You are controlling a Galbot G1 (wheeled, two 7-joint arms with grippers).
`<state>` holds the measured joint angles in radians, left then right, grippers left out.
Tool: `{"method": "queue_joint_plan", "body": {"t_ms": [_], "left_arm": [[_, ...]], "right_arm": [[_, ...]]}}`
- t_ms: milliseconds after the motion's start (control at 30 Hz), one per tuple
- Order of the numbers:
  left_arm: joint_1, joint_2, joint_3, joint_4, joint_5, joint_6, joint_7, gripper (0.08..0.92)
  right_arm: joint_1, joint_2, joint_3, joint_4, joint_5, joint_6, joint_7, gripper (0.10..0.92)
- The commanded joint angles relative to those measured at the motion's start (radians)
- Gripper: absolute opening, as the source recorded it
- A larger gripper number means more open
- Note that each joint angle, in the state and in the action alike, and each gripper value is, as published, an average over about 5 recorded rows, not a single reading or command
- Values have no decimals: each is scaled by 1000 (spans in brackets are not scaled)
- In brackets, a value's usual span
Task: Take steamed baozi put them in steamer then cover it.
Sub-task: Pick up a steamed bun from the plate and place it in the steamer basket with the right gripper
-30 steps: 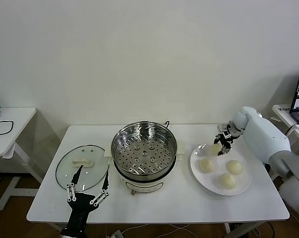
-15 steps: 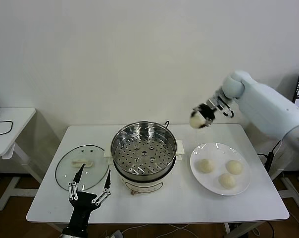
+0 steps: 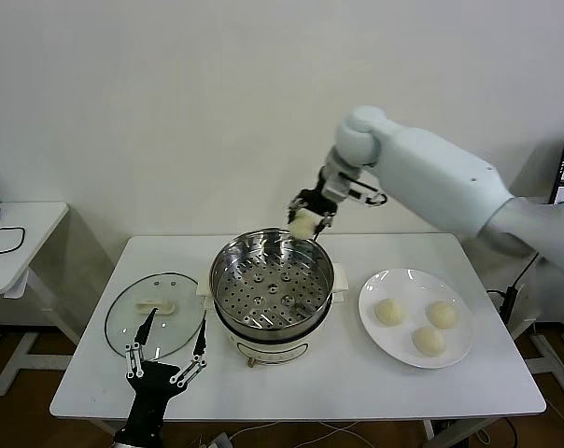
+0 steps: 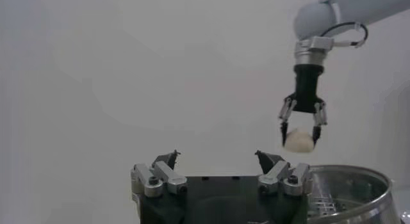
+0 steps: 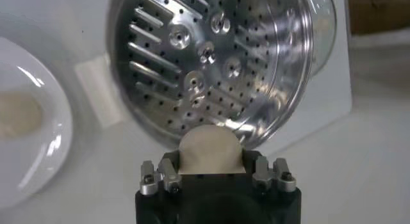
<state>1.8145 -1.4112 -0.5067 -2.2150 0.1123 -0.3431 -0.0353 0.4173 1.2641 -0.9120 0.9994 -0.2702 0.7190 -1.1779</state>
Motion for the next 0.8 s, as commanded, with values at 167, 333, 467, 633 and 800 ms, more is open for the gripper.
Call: {"method": "queue_joint_plan", "body": {"t_ms": [167, 333, 467, 633, 800], "left_arm": [[0, -1, -2, -3, -1, -3, -2, 823], [-1, 0, -6, -1, -3, -6, -3, 823], [-3, 1, -8, 1, -5, -7, -4, 823], [-4, 0, -10, 1, -6, -8, -5, 823], [-6, -1, -12, -2, -8, -6, -5, 823]], "right_arm": [[-90, 207, 16, -205, -185, 70, 17, 662], [-123, 239, 39, -267, -218, 74, 23, 662], [-141, 252, 42, -285, -229, 75, 26, 662], [-154, 253, 41, -286, -237, 77, 28, 663], [-149, 248, 47, -279, -236, 76, 40, 696]]}}
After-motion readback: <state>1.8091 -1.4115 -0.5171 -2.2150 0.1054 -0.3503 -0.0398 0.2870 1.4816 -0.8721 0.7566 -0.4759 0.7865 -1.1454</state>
